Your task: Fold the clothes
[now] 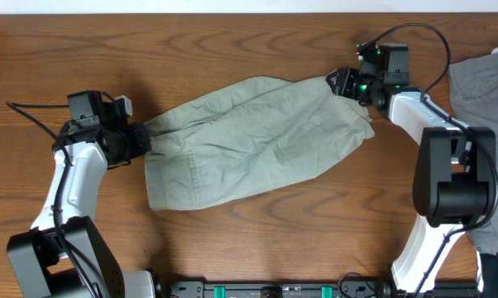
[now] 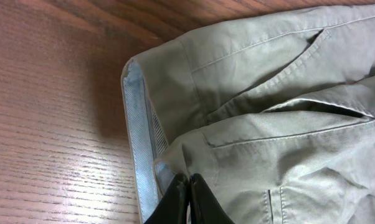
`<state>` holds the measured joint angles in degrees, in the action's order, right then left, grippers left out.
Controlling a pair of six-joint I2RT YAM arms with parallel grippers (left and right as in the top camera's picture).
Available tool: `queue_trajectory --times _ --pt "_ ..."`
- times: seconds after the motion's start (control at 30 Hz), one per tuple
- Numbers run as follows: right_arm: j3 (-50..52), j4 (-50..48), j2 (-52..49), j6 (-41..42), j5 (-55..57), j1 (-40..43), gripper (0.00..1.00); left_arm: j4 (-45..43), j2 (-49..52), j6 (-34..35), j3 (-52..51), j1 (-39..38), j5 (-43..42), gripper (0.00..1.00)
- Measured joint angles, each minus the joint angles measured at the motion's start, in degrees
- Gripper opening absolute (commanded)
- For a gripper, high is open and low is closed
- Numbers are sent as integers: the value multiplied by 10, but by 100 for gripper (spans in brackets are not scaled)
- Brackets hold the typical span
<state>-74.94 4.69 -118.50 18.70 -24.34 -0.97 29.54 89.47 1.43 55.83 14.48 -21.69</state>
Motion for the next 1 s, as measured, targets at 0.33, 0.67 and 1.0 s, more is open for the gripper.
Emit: queue_trajectory --times 0.33,0.67,1.0 --pt "0 -2 -7 -3 23 -3 35 0 0 0 0 0 0 6" --pt "0 -11 -17 -1 31 -16 54 -1 0 0 0 0 0 6" --pt "0 -10 -26 -1 45 -21 21 -1 0 0 0 0 0 6"
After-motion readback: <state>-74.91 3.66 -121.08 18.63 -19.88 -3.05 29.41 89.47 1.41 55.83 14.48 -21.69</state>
